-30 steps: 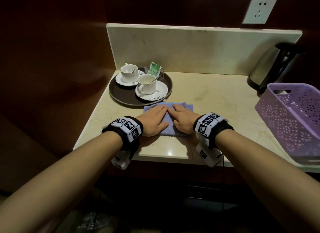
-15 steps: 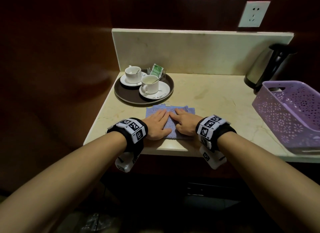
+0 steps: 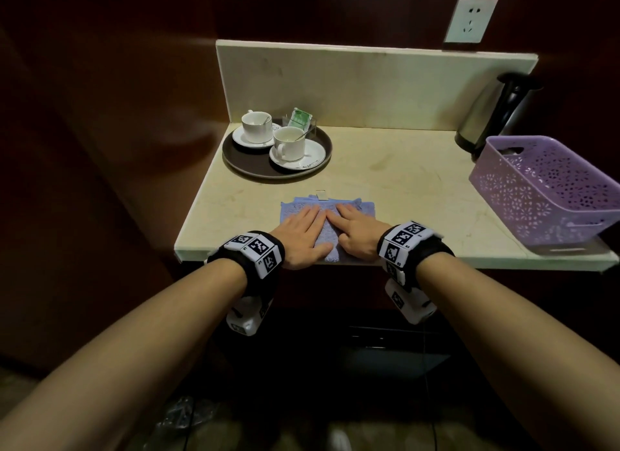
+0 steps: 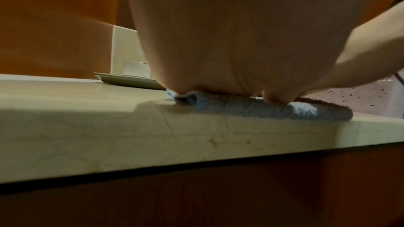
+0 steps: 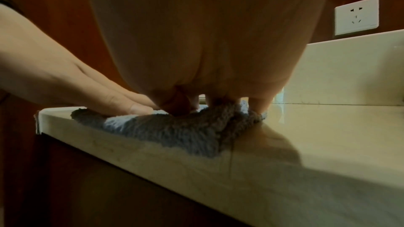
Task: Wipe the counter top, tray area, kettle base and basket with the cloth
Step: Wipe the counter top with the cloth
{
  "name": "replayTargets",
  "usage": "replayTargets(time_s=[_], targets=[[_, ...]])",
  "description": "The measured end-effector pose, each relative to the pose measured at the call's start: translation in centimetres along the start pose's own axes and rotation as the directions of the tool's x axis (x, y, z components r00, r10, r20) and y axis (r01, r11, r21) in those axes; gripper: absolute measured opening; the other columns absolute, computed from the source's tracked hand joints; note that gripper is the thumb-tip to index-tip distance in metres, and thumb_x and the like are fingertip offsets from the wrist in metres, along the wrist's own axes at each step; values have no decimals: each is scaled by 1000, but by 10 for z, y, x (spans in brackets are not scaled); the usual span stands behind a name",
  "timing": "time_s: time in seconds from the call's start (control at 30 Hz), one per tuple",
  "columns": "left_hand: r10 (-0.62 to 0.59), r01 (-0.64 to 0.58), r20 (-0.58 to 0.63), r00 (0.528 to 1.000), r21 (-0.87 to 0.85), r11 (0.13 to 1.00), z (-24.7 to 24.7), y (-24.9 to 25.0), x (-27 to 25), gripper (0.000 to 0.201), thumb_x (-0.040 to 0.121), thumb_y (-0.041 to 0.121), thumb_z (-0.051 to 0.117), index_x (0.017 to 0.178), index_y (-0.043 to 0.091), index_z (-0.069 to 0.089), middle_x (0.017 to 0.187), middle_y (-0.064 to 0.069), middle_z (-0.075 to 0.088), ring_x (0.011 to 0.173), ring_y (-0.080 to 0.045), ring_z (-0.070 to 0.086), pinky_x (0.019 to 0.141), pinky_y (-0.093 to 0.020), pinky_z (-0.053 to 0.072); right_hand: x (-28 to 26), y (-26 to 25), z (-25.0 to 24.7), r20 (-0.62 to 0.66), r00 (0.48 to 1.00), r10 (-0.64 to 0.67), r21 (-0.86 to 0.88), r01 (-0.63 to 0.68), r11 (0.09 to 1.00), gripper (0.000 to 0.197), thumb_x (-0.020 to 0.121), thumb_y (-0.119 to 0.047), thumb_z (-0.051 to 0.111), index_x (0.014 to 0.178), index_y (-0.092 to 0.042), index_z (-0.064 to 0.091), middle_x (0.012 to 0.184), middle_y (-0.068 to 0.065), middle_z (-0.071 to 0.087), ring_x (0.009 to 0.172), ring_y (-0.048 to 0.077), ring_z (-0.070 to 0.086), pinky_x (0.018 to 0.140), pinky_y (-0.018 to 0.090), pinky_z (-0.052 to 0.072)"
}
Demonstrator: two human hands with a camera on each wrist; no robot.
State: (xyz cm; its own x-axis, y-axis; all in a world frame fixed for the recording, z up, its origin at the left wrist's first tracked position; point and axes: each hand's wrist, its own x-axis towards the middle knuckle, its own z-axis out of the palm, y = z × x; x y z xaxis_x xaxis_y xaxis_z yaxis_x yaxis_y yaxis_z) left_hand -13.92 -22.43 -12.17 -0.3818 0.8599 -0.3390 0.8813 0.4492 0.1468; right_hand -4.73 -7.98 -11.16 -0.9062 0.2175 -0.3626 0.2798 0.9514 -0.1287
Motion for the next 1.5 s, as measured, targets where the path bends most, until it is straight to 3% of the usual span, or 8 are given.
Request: replayTargets(time_s=[0.13, 0.23, 0.3, 0.43, 0.6, 0.87, 1.1, 1.5], targets=[[17, -17, -6, 1000, 2, 1000, 7, 0, -7, 83, 98, 62, 24, 155, 13, -12, 163, -8, -17, 150, -21, -16, 122, -40, -4, -20, -7, 4, -34, 999, 3, 97, 0, 995, 66, 97, -22, 35, 157, -19, 6, 164, 9, 2, 151, 25, 0, 121, 51, 9], [11, -12, 8, 1000, 31, 999, 13, 6, -11, 89, 96, 64, 27, 154, 10, -13, 162, -10, -19, 149, -23, -18, 122, -43, -3, -27, -15, 11, -135, 991, 7, 68, 2, 998, 58, 95, -23, 37, 152, -16, 26, 149, 15, 35, 140, 31, 29, 114, 50, 27], [-1, 0, 16, 1000, 62, 998, 14, 9, -10, 95, 94, 65, 32, 154, 9, -15, 161, -12, -21, 149, -25, -19, 122, -44, -4, -31, -23, 17, -204, 978, 31, 69, -18, 997, 50, 96, -25, 35, 145, -14, 35, 136, 17, 45, 130, 32, 39, 109, 48, 33], [-8, 8, 0, 1000, 75, 997, 18, 11, -10, 105, 89, 69, 41, 154, 9, -17, 161, -11, -23, 149, -26, -21, 122, -44, -5, -36, -26, 36, -221, 973, 73, 45, -64, 997, 60, 99, -27, 34, 154, -17, 15, 160, 12, 18, 148, 27, 15, 119, 50, 17], [18, -13, -46, 999, 89, 996, 22, 11, -11, 111, 85, 73, 44, 154, 9, -15, 161, -12, -21, 149, -27, -19, 121, -44, -4, -41, -24, 38, -215, 974, 75, 40, -68, 997, 61, 102, -35, 31, 156, -19, 8, 164, 10, 5, 151, 25, 4, 121, 49, 11], [17, -14, -30, 999, 104, 994, 19, 11, -12, 117, 82, 71, 51, 154, 7, -17, 161, -13, -23, 148, -27, -21, 122, -44, -4, -32, -29, 30, -289, 957, 37, 45, -25, 999, 61, 92, -28, 43, 148, -9, 29, 154, 21, 26, 144, 35, 20, 120, 45, 16], [-41, 40, -1, 999, 164, 986, 17, 21, -9, 123, 79, 73, 54, 152, 8, -21, 160, -12, -25, 148, -26, -22, 122, -42, -3, -35, -15, 33, -262, 965, 1, 108, 28, 994, 70, 94, -28, 36, 155, -6, 8, 162, 13, 10, 151, 26, 8, 123, 40, 9], [-154, 157, -28, 988, 166, 974, 19, 57, 3, 123, 79, 71, 56, 152, 7, -20, 160, -14, -24, 148, -27, -23, 122, -44, -2, -34, 28, 39, -274, 953, -128, 28, 140, 990, 69, 96, -36, 30, 156, -10, 10, 163, 13, 6, 151, 25, 4, 123, 39, 7]])
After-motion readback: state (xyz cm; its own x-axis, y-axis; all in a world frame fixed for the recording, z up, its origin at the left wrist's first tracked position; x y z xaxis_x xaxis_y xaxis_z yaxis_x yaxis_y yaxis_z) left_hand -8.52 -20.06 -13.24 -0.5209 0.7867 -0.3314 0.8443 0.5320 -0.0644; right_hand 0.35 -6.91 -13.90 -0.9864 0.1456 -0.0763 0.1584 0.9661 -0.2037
